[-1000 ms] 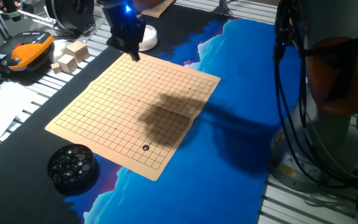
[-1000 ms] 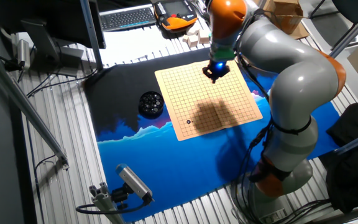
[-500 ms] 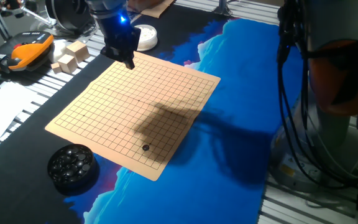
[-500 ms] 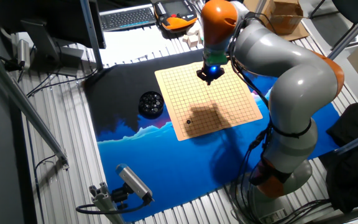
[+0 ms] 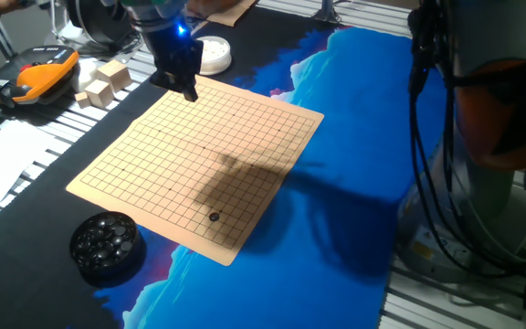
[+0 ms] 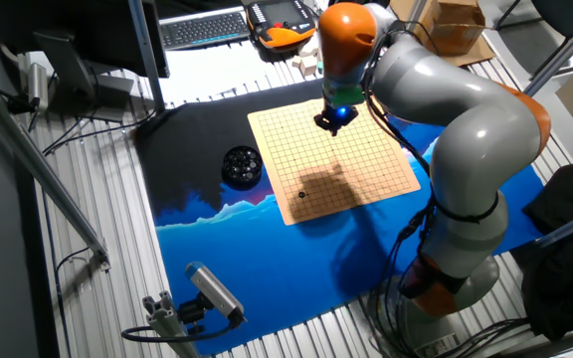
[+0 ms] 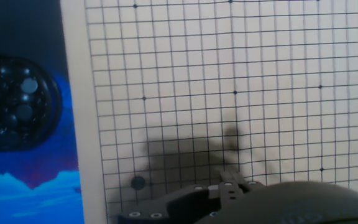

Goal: Play the first move as black on the 3-4 point in the upper right corner of the Go board

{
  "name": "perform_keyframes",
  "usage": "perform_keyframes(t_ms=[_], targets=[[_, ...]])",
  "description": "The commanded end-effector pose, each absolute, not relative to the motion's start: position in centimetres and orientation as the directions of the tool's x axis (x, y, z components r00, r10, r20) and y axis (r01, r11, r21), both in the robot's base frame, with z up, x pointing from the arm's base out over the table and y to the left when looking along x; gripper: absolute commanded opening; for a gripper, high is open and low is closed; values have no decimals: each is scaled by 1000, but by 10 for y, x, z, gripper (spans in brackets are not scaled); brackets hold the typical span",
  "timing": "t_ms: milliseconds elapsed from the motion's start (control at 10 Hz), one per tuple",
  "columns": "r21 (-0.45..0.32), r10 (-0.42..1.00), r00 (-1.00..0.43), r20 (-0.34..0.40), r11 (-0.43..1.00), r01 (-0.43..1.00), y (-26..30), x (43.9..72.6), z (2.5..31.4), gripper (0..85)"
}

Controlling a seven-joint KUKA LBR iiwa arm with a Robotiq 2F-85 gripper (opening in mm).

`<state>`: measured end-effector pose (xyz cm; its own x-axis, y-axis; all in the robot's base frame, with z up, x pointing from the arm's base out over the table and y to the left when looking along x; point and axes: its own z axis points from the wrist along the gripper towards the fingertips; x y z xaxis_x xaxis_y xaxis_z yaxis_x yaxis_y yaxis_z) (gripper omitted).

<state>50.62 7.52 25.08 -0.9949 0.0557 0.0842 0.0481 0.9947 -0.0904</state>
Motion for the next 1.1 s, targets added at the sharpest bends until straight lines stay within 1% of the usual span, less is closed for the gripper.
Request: perform_keyframes(t_ms=[0, 100, 300, 400, 500, 600, 700, 800, 1000], targets=[[-85, 57, -992, 113, 995, 48, 76, 506, 251, 0], [-96, 80, -990, 113, 993, 69, 76, 506, 251, 0], [-61, 130, -985, 117, 990, 124, 76, 506, 251, 0], [-59, 134, -982, 132, 990, 127, 76, 506, 251, 0], [-57, 166, -978, 125, 985, 160, 83, 507, 248, 0], [-86, 199, -974, 112, 978, 190, 102, 511, 244, 0], [-100, 209, -970, 120, 975, 198, 119, 514, 243, 0], [-46, 226, -962, 155, 974, 222, 138, 517, 244, 0], [-37, 237, -957, 168, 971, 235, 167, 517, 243, 0]])
